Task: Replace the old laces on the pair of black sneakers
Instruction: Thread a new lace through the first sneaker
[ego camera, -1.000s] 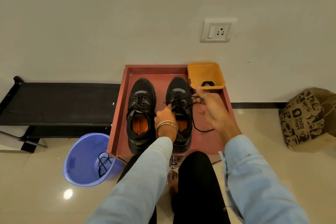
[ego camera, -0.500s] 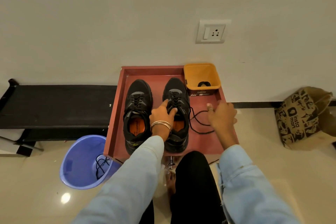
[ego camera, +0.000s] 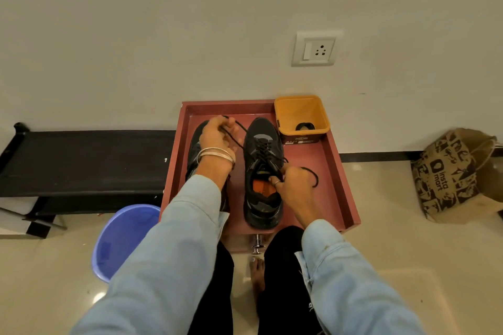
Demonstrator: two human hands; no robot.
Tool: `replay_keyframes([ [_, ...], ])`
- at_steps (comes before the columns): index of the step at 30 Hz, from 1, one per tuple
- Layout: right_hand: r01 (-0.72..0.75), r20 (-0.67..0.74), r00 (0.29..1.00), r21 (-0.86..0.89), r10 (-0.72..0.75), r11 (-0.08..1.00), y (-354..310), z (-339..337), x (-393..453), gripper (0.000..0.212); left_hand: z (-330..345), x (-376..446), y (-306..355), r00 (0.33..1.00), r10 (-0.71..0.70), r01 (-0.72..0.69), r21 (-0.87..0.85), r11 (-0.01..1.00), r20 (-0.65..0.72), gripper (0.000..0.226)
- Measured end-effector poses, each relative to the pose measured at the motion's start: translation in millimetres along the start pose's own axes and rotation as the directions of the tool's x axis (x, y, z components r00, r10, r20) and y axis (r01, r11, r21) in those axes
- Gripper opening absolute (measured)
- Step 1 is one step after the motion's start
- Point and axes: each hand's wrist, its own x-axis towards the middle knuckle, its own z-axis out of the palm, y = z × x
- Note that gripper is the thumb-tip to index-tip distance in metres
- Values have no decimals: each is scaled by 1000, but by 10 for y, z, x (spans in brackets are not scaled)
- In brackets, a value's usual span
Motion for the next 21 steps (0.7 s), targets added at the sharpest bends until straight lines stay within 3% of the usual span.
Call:
replay_keyframes([
  [2,4,10,1000,-3,-4,1000,-4,26,-3,36,-37,61,27,999,32,-31,45,998,-23,21],
  [4,16,-16,1000,-59,-17,998,-29,17,-13,39,-65,140,-37,993,101,-78,283,956,-65,23],
  [5,29,-38,999,-73,-32,997,-46,4,-13,40,-87,155,-73,980,174,-112,449,887,-100,22],
  [7,69,-65,995,-68,-74,995,-65,-11,7,45,-152,166,-177,921,366,-154,741,654,-132,24],
  [10,113,-74,990,-109,-121,988,-92,-41,38,47,-175,43,-310,882,467,-98,946,310,-62,48],
  [13,82,-172,980,-89,-96,993,-106,-69,42,41,-102,-98,-449,883,468,-20,997,80,-20,91],
  [15,156,-234,958,-58,-165,986,-135,-88,36,35,-71,-182,-540,844,535,-25,999,-35,40,94],
  [17,264,-201,940,-88,-276,961,-154,-92,55,31,-89,-194,-621,693,661,-184,958,-221,286,69],
  [18,286,-167,937,-128,-305,950,-158,-93,69,31,-102,-184,-655,621,643,-279,893,-353,449,50],
  [19,285,-146,940,-156,-308,946,-160,-95,84,31,-111,-166,-672,612,542,-367,814,-450,575,33],
  [21,244,-140,955,-132,-262,961,-149,-101,103,29,-133,-85,-702,704,303,-444,732,-517,642,25],
])
